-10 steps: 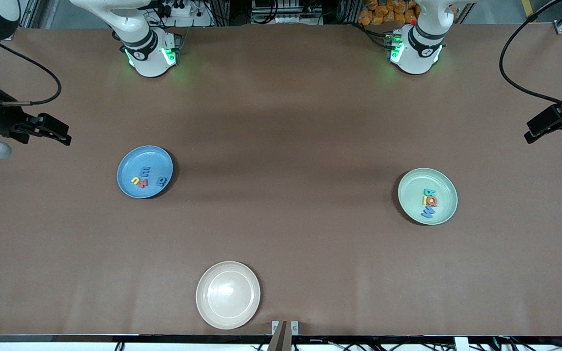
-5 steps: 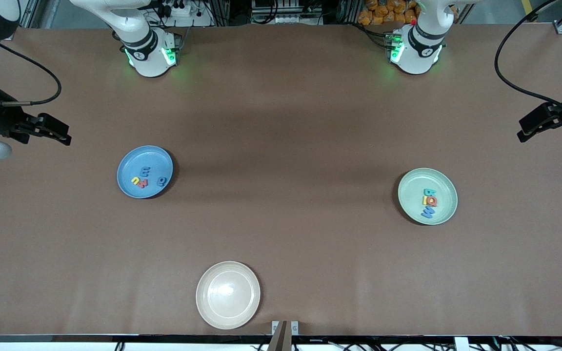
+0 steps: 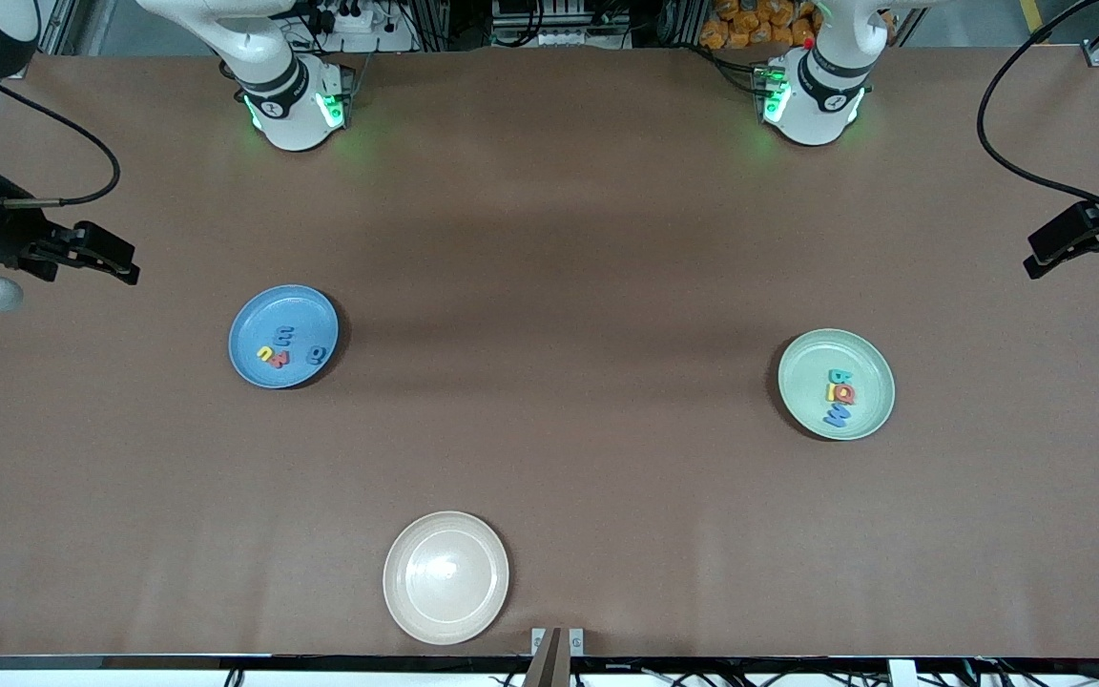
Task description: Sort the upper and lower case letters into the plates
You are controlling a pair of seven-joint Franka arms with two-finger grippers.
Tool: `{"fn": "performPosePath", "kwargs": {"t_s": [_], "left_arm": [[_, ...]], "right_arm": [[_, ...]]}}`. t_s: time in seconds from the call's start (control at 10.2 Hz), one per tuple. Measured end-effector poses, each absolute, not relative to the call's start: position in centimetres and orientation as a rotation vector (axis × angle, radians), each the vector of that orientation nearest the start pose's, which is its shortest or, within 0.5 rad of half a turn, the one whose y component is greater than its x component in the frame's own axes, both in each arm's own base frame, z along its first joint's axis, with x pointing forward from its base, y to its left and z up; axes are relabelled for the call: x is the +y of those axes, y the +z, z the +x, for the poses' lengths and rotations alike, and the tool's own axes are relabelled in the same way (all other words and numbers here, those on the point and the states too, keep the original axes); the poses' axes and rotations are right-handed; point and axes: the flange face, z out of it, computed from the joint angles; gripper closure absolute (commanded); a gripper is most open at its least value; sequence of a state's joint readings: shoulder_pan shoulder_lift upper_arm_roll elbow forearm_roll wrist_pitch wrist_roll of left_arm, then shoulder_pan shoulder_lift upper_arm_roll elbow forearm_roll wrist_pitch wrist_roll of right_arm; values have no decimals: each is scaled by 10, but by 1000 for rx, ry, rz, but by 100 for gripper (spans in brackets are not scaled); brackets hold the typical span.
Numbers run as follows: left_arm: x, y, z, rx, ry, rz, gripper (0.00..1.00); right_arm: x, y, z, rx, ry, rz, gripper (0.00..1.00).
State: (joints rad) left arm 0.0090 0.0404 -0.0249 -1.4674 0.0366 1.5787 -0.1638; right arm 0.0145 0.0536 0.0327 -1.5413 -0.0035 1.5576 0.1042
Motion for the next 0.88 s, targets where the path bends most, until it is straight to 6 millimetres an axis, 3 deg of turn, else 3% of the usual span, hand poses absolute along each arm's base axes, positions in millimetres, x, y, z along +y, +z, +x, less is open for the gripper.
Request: {"fn": "performPosePath", "kwargs": {"t_s": [0.88], "left_arm": [[14, 656, 563, -238, -74, -3097, 0]], "right_arm": [[26, 607, 569, 90, 59, -3144, 0]]}}
